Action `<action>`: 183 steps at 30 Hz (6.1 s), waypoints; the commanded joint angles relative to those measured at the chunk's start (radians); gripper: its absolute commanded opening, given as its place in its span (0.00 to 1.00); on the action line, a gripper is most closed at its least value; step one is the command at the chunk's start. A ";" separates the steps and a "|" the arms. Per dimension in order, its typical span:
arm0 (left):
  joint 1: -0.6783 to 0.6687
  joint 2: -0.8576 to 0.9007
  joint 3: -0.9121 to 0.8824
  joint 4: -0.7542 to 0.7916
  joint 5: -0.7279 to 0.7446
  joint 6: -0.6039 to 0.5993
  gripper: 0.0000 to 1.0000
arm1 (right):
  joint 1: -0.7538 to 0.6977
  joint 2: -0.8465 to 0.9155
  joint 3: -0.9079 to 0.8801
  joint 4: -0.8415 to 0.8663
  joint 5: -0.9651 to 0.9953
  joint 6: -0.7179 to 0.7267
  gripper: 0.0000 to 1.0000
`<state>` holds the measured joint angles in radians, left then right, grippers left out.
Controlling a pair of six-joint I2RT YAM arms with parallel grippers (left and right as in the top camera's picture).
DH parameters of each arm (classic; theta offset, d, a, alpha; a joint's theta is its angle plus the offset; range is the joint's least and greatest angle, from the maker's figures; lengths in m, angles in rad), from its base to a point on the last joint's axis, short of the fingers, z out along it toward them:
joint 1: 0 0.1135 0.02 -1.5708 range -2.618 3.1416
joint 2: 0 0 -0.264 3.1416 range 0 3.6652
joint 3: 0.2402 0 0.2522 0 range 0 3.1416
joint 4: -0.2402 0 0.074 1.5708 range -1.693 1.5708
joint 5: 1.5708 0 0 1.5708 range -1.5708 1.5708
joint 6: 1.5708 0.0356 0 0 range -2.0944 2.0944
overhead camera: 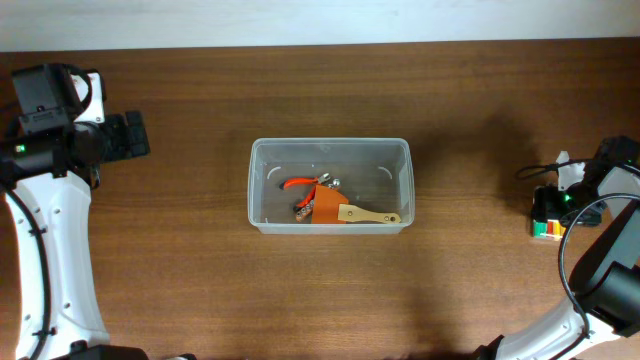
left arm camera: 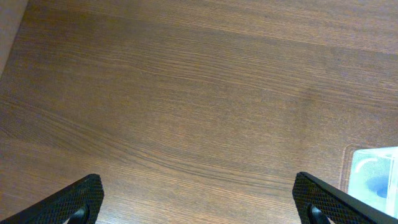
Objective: Pack container
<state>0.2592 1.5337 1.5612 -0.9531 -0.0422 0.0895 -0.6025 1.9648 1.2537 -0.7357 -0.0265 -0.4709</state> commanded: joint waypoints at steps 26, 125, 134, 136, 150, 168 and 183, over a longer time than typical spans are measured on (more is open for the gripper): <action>-0.004 -0.011 -0.008 -0.029 -0.007 0.017 0.99 | 0.006 0.029 0.068 -0.017 -0.079 0.061 0.20; -0.131 -0.010 -0.009 0.080 0.146 0.270 0.99 | 0.742 0.055 1.233 -0.526 0.296 0.394 0.99; -0.224 -0.005 -0.009 0.289 0.129 0.274 0.99 | 0.503 0.037 1.242 -0.701 0.275 0.455 0.99; -0.224 -0.005 -0.009 0.269 0.132 0.271 0.99 | 0.466 0.010 1.232 -0.739 0.261 0.475 0.99; -0.253 -0.202 -0.248 0.357 0.114 0.179 0.99 | 0.330 -0.543 0.503 -0.566 0.127 0.451 0.99; -0.309 -0.780 -1.001 0.788 0.072 -0.098 0.99 | 0.559 -1.461 -0.415 -0.282 0.134 0.344 0.99; -0.317 -0.806 -1.010 0.728 -0.018 -0.097 0.99 | 0.559 -1.528 -0.439 -0.285 0.105 0.348 0.99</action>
<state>-0.0544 0.7345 0.5579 -0.2165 -0.0132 0.0021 -0.0513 0.4431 0.8219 -1.0237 0.0875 -0.1169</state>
